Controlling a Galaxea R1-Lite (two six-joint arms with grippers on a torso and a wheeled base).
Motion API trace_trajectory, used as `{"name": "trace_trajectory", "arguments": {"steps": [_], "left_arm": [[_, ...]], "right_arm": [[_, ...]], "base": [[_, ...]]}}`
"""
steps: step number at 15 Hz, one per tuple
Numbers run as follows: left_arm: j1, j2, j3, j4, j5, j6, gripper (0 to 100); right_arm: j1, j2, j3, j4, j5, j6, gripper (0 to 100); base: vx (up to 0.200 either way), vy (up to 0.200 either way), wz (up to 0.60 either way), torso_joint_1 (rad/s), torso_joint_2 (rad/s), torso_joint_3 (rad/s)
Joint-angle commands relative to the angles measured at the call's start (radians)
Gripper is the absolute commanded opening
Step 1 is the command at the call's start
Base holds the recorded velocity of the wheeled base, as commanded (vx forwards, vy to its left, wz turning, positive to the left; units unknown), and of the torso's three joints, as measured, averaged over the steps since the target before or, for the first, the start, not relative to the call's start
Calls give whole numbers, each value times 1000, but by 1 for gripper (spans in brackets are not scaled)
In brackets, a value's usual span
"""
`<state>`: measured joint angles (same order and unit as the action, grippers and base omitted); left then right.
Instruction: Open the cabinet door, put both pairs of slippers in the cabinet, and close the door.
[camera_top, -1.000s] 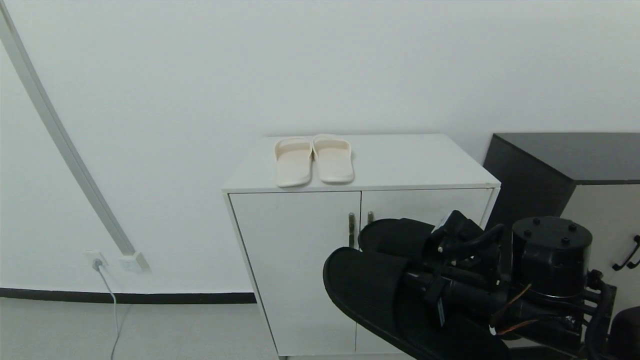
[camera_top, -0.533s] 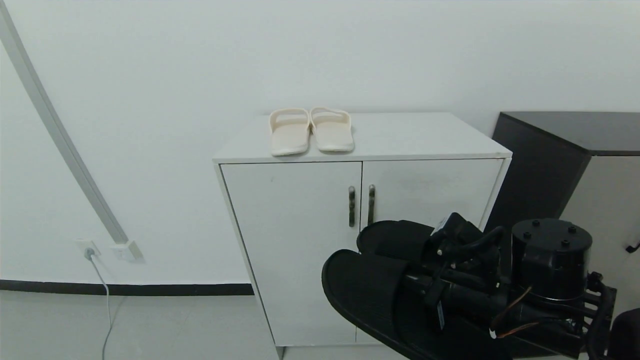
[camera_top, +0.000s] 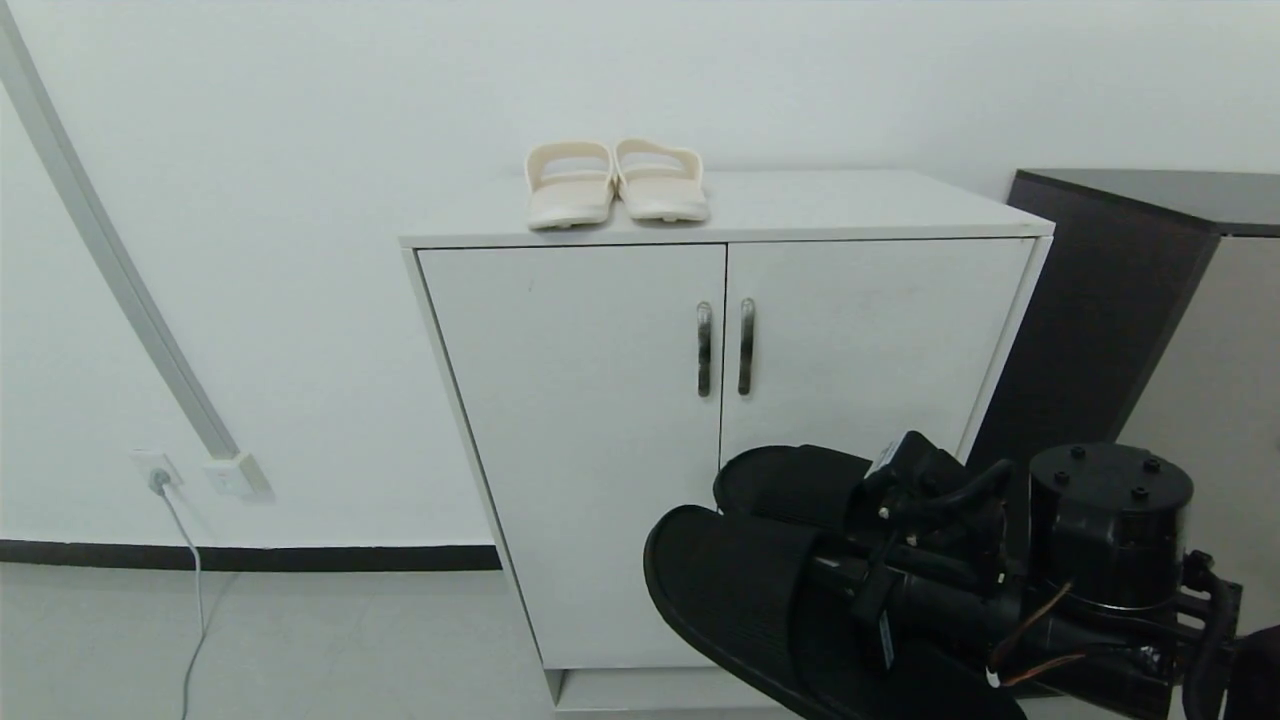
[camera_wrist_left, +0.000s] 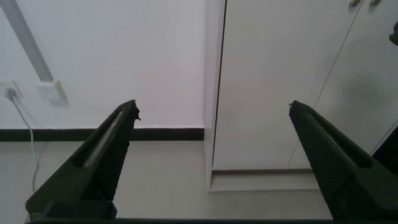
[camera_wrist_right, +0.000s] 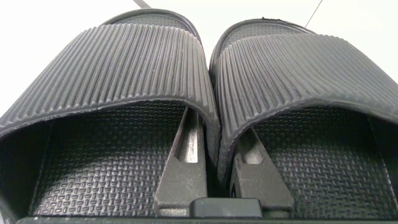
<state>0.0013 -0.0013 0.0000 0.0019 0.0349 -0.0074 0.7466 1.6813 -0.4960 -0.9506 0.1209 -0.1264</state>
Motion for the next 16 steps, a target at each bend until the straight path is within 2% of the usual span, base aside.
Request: {"name": "trace_trajectory", "arguments": {"steps": [1,4,10,11,12,13,15,16], "left_arm": [[0,1,0,0,0,1,100],[0,1,0,0,0,1,100],[0,1,-5,-5,2,-5,100],[0,3,-51,-20,0,-17,100],[0,35,-147,-8,-1,-66,100],[0,67,-173,6,-1,-75,100],[0,228,-186,12,-107,-34,100],[0,264,-190,9,-155,-31,100]], "right_arm": [[0,-6,4,0,2,-1,0],[5,-5,10,0,2,1,0],[10,-8,19,-2,0,-1,0],[10,-6,20,-5,0,-1,0],[10,-6,22,-5,0,-1,0],[10,-8,20,-5,0,-1,0],[10,-8,25,-8,0,-4,0],[10,-9,27,-8,-1,-4,0]], "base": [[0,0,0,-71,442,388],[0,0,0,-25,383,351],[0,0,0,0,0,0],[0,0,0,-12,124,159],[0,0,0,-17,119,129],[0,0,0,2,71,71],[0,0,0,0,0,0],[0,0,0,0,0,0]]}}
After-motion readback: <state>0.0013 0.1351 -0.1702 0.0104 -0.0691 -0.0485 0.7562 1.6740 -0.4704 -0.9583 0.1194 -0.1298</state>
